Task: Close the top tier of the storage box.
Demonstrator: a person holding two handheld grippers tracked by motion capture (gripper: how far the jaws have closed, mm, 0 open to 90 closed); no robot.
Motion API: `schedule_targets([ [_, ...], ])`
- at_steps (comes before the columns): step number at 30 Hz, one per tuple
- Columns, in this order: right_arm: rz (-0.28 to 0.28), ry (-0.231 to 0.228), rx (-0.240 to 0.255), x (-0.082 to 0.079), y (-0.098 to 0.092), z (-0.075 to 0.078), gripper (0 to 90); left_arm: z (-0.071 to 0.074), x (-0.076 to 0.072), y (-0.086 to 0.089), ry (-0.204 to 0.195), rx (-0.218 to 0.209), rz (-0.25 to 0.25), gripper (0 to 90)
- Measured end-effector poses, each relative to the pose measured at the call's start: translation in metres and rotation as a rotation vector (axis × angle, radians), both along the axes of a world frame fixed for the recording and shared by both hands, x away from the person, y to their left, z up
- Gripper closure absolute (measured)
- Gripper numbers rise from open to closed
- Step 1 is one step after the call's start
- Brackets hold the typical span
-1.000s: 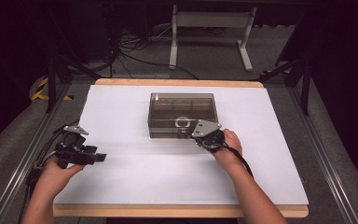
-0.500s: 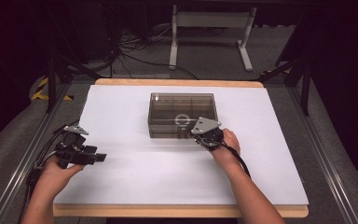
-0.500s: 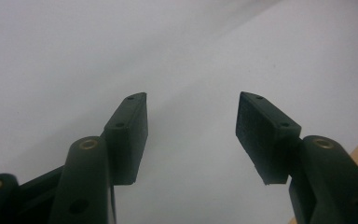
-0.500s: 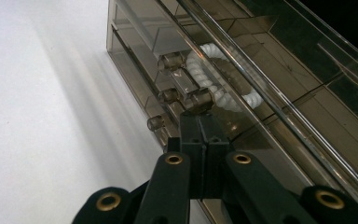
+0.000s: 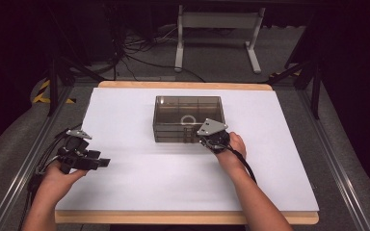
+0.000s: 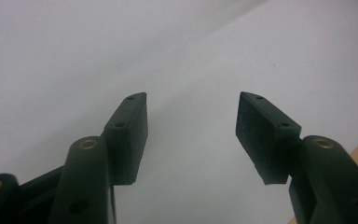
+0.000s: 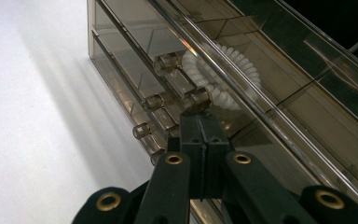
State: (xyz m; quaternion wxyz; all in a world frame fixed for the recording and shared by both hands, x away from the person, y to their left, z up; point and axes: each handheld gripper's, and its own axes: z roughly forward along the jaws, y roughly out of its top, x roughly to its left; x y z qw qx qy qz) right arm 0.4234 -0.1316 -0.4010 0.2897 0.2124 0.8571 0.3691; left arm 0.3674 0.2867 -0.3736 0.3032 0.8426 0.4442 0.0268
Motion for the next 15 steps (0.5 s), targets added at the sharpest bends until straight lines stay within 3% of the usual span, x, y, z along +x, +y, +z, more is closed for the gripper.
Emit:
schedule_targets([
  [15, -0.002, 0.005, 0.003, 0.0004, 0.0005, -0.0002, 90.0, 0.0003, -0.0001, 0.0005, 0.000, -0.003, 0.001, 44.3],
])
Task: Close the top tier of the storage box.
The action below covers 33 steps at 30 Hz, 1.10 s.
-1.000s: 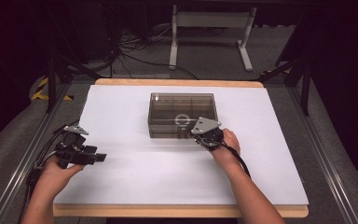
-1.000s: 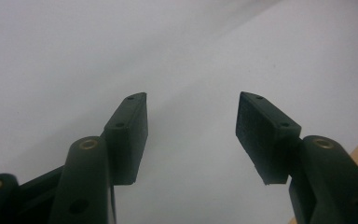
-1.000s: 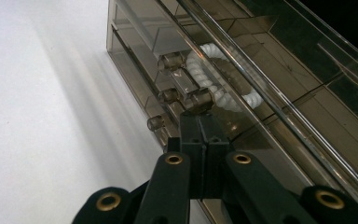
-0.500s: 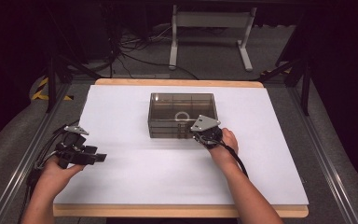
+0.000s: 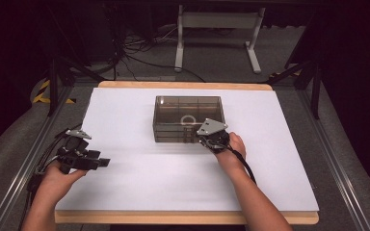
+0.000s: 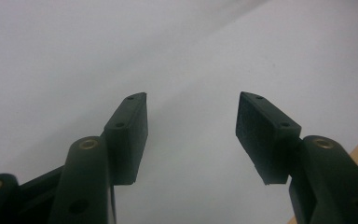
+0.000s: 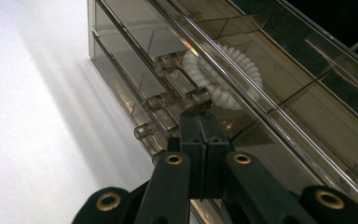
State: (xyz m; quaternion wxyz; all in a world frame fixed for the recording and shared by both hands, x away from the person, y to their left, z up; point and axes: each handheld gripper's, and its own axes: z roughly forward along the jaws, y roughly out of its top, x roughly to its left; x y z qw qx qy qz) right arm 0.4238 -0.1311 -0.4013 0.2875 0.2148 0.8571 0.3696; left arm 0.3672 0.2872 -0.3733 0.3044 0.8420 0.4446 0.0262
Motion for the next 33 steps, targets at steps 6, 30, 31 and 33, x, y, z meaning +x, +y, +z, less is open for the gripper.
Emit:
schedule_targets([
  [6, -0.007, 0.008, 0.013, -0.001, 0.000, -0.001, 88.8, 0.000, 0.001, 0.000, -0.001, -0.001, -0.002, 44.3],
  [30, 0.114, 0.034, 0.064, -0.027, -0.033, 0.039, 56.2, 0.004, 0.001, 0.000, -0.007, -0.025, -0.015, 44.3],
  [31, 0.117, 0.042, 0.065, -0.027, -0.035, 0.041, 54.4, 0.004, 0.001, 0.000, -0.009, -0.026, -0.015, 44.3],
  [33, 0.122, 0.053, 0.069, -0.028, -0.041, 0.045, 51.1, 0.004, 0.002, 0.000, -0.007, -0.025, -0.015, 44.3],
])
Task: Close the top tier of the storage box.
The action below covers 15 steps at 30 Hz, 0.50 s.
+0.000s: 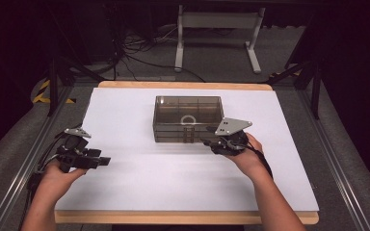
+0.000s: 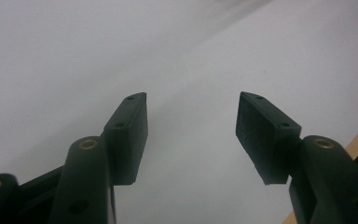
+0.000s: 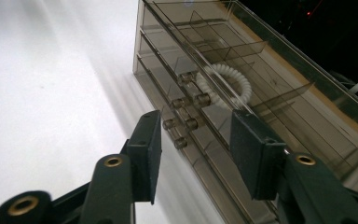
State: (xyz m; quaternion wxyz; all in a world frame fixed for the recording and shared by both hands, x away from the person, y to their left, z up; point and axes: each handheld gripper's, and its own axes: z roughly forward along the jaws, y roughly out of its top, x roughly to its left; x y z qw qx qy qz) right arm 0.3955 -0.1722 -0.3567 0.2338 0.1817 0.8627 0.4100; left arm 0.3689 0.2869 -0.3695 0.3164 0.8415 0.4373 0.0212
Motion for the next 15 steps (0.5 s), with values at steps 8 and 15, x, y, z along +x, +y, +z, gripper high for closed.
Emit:
schedule_targets([
  [8, -0.015, 0.074, 0.051, -0.001, -0.031, 0.009, 37.7, 0.001, 0.002, -0.001, -0.003, -0.003, -0.006, 44.2],
  [15, -0.054, 0.113, 0.072, -0.001, -0.054, 0.011, 28.9, 0.000, 0.006, -0.003, 0.001, 0.000, -0.015, 44.2],
])
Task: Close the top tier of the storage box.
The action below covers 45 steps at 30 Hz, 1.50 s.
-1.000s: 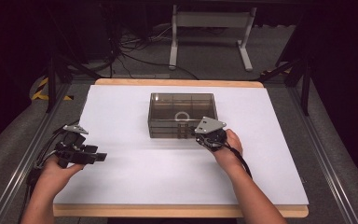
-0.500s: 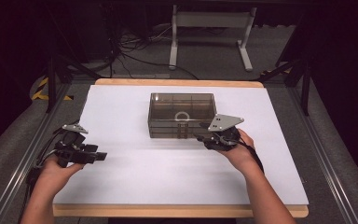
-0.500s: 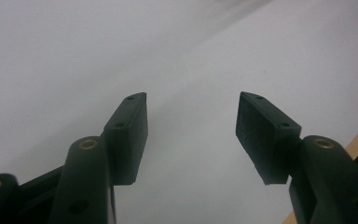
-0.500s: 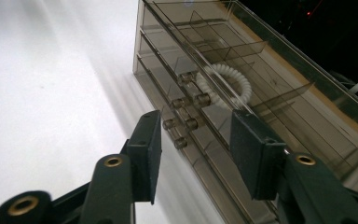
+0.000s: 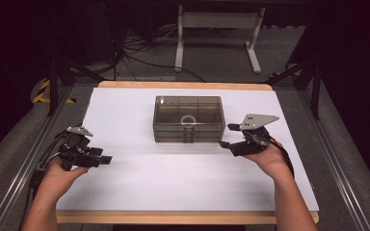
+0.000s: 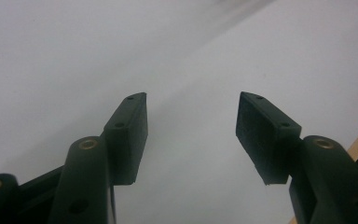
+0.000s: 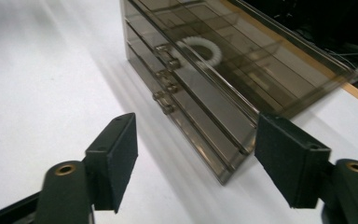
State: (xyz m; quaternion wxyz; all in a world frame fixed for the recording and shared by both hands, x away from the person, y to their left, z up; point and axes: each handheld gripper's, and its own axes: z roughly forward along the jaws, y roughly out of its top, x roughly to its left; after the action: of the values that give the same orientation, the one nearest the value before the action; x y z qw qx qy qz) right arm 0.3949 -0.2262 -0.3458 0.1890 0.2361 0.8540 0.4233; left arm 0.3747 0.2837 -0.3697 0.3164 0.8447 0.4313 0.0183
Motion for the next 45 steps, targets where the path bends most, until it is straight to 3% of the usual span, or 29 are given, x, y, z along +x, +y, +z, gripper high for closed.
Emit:
schedule_targets([
  [5, -0.051, 0.027, -0.007, 0.003, -0.016, -0.003, 24.0, -0.002, 0.003, 0.001, 0.002, -0.003, 0.004, 44.1],
  [9, -0.089, 0.090, -0.010, 0.008, -0.028, -0.006, 22.7, -0.004, 0.004, 0.001, 0.007, 0.004, 0.007, 44.1],
  [18, -0.206, 0.133, -0.060, 0.020, -0.054, -0.020, 20.0, -0.010, 0.008, 0.004, 0.025, 0.030, 0.031, 43.9],
  [22, -0.234, 0.206, -0.087, 0.027, -0.063, -0.030, 20.0, -0.012, 0.009, 0.006, 0.029, 0.038, 0.035, 43.8],
  [24, -0.256, 0.216, -0.090, 0.030, -0.065, -0.034, 20.0, -0.014, 0.010, 0.007, 0.032, 0.038, 0.043, 43.7],
  [30, -0.285, 0.217, -0.090, 0.035, -0.072, -0.043, 20.1, -0.018, 0.011, 0.007, 0.045, 0.038, 0.046, 43.6],
  [34, -0.307, 0.255, -0.115, 0.041, -0.078, -0.056, 20.1, -0.020, 0.012, 0.007, 0.052, 0.045, 0.044, 43.2],
  [40, -0.303, 0.270, -0.136, 0.046, -0.080, -0.069, 20.1, -0.025, 0.014, 0.008, 0.066, 0.060, 0.057, 42.9],
  [45, -0.332, 0.299, -0.151, 0.050, -0.083, -0.076, 20.1, -0.030, 0.016, 0.009, 0.077, 0.072, 0.062, 42.5],
])
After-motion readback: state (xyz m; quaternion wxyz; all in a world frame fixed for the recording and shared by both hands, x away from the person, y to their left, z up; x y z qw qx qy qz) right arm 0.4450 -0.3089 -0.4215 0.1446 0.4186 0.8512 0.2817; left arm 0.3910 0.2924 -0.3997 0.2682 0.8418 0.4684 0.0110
